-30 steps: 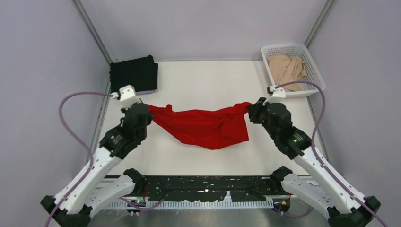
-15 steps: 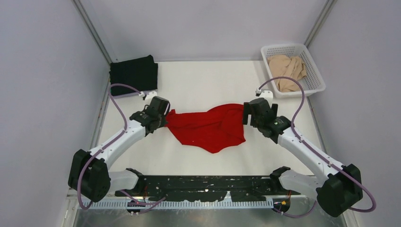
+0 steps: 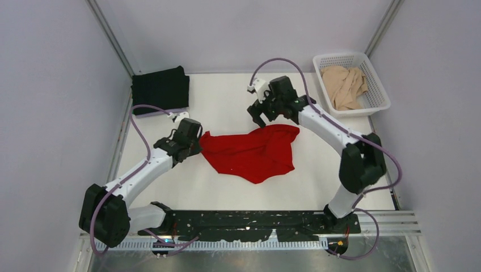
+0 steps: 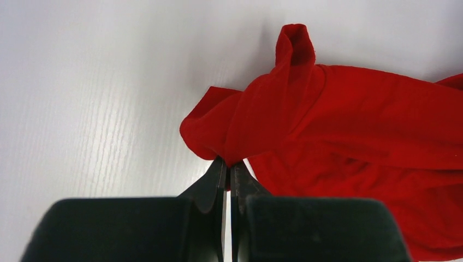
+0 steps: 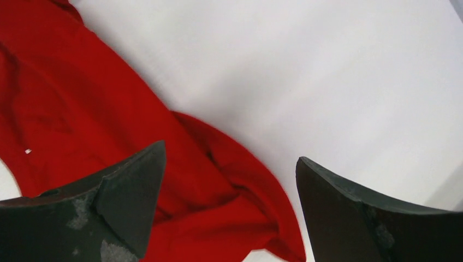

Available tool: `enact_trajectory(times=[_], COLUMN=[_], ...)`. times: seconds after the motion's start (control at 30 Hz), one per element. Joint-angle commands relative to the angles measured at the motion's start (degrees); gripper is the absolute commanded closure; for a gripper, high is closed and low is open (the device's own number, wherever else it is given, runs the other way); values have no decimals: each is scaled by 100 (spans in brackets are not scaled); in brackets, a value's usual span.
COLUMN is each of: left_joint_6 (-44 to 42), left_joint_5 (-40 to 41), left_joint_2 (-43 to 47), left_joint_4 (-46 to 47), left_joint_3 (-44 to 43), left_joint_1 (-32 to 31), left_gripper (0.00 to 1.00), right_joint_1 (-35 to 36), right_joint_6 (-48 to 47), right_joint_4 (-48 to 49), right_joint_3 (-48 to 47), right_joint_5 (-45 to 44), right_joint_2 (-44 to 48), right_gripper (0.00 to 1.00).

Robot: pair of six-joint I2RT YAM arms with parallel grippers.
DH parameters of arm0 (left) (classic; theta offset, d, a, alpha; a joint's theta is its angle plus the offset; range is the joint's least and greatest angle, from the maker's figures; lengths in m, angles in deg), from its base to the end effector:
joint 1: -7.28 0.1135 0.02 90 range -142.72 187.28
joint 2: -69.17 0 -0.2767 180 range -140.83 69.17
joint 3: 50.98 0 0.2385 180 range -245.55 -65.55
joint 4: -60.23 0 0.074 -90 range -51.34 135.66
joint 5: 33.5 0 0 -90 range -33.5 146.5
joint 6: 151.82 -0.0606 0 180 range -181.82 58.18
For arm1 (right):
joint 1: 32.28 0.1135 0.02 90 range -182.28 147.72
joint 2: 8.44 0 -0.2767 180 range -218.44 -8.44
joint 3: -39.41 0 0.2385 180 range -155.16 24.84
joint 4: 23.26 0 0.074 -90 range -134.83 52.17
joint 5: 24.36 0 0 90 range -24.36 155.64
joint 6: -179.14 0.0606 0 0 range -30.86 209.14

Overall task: Fold and stack the t-shirts
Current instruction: Flatten out the tshirt

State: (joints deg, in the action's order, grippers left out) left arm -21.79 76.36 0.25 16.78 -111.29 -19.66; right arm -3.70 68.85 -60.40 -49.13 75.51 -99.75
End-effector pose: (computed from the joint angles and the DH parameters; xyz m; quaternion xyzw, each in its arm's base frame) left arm 0.2205 -0.0889 0.2327 -0.1619 0.9191 -0.0406 0.3570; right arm 0.3174 0.1847 0.2928 -0.4065 0.8067 0.1082 0.4150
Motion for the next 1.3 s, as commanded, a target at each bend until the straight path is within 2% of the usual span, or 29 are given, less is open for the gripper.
enact_trajectory(times=[0.0, 0.23, 0.47, 0.63, 0.7, 0.77, 0.8, 0.87, 0.9, 1.07, 1.17, 1.27], left_joint_6=[-79, -153, -188, -195, -196, -197, -193, -191, -189, -206, -215, -234], left_joint_5=[-94, -46, -31, -38, -15, 33, 66, 136, 160, 483, 1004, 1169], left_joint_2=[103, 37, -38, -120, -117, -111, -102, -87, -73, 153, 372, 747], left_joint_4=[313, 286, 325, 304, 304, 284, 274, 234, 214, 71, -271, -357], left_joint_3=[57, -14, -50, -102, -102, -113, -118, -139, -146, -226, -434, -515], left_joint_1=[22, 22, 22, 22, 22, 26, 23, 22, 23, 22, 22, 23], left_gripper=[100, 100, 100, 100, 100, 100, 100, 100, 100, 100, 100, 100], right_joint_1=[9, 116, 130, 143, 147, 148, 148, 148, 148, 84, 18, -65], right_joint_6=[-864, -1473, -1761, -1875, -1853, -1776, -1704, -1552, -1362, -581, 184, 670], right_joint_4=[-1233, -2214, -2588, -2765, -2881, -2933, -2868, -2564, -2404, -606, 369, 1730], right_joint_3=[-1598, -2700, -2972, -2996, -3106, -3164, -3165, -3129, -3052, -2357, -1511, -612], right_joint_5=[324, 142, 138, 148, 71, -2, -62, -306, -431, -1480, -1915, -2636], right_joint_2=[-1385, -2848, -3406, -3638, -3763, -3859, -3875, -3787, -3722, -2672, -1982, -1027], right_gripper=[7, 11, 13, 21, 32, 54, 74, 91, 93, 95, 95, 95])
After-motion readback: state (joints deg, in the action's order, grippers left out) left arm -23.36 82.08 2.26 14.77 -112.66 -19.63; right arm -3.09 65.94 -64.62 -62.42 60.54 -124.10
